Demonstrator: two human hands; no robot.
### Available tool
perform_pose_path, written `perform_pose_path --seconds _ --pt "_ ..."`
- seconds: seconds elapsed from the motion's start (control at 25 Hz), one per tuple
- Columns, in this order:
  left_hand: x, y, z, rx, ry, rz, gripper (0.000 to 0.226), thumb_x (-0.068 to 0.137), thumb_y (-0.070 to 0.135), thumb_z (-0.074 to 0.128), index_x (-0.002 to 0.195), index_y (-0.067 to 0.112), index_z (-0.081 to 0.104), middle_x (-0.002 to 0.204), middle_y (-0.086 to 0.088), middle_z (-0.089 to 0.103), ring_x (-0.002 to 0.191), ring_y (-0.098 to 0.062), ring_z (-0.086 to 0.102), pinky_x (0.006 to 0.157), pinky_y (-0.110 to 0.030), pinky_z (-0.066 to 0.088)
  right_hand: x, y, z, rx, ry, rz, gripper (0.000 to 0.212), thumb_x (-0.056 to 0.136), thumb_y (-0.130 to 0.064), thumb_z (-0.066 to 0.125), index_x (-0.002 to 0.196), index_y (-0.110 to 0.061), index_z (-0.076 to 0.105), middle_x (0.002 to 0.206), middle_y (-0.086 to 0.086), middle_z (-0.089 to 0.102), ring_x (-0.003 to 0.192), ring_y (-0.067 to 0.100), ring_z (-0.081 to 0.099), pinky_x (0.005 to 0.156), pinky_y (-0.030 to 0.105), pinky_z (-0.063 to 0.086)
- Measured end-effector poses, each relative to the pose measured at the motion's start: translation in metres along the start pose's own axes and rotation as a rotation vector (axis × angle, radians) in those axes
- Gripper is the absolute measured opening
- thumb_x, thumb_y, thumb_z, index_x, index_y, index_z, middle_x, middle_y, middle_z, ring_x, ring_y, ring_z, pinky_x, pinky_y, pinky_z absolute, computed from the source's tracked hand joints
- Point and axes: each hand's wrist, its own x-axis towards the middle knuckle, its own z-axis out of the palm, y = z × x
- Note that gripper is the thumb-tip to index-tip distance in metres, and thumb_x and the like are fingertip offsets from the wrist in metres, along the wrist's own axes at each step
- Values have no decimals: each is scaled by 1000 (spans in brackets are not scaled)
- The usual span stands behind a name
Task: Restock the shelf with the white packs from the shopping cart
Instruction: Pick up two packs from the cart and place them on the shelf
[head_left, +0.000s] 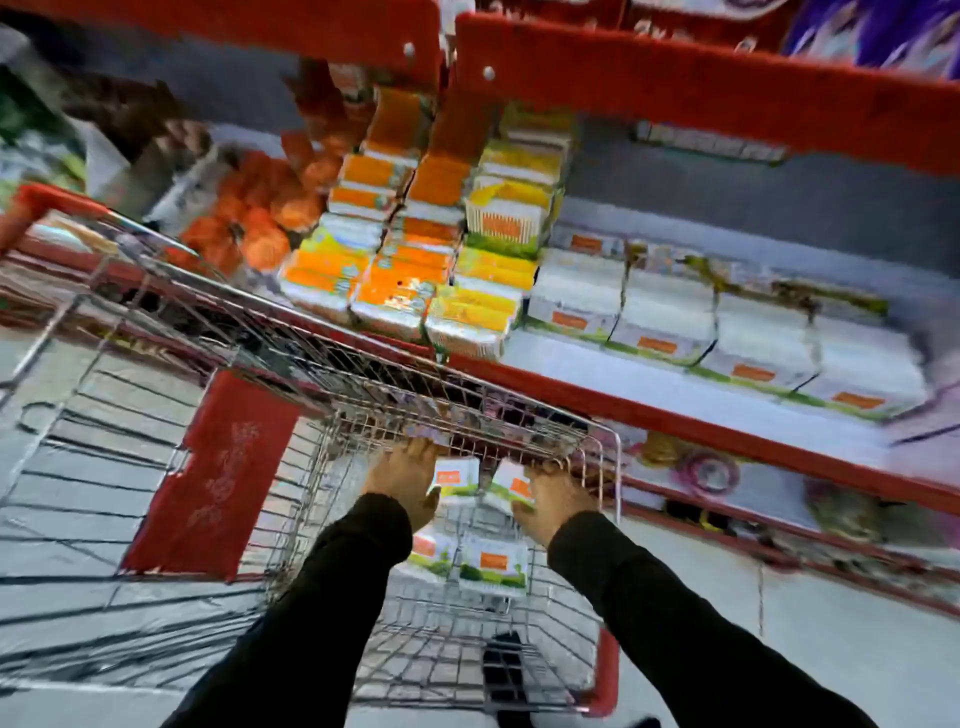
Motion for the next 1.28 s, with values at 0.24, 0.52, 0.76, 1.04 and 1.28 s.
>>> perform_pose_path --seconds 0.24,0.52,0.76,1.04,1.28 --pt "85 -13 82 -87 -252 17 69 96 40 48 155 19 20 163 -3 24 148 -24 25 120 -41 27 82 24 47 -148 -149 95 44 94 -49 52 115 -12 65 121 14 65 118 35 56 97 39 50" --pt "135 -10 115 19 -313 92 88 92 51 55 157 14 9 166 -7 6 154 -27 6 126 -46 7 128 43 86 -105 -220 140 72 78 -48 74 131 -7 48 132 15 49 122 32 51 93 39 48" --pt "121 -10 105 -164 -262 73 80 82 35 76 140 7 28 133 -14 58 120 -31 59 93 -40 52 126 34 83 -25 -158 77 75 74 -23 84 131 -7 38 118 13 65 105 32 66 82 37 57" --pt "58 -4 68 -240 -39 -67 57 89 17 69 138 22 41 118 -8 67 103 -26 67 86 -41 60 74 22 50 -29 -32 31 41 82 -23 77 119 -14 63 112 9 69 105 29 68 85 37 57" --pt "-21 6 -24 -293 141 -104 49 91 14 65 137 20 50 134 -3 57 114 -21 61 94 -32 56 -11 17 -21 100 149 62 32 73 -17 76 103 -25 71 102 1 74 97 22 71 78 34 59"
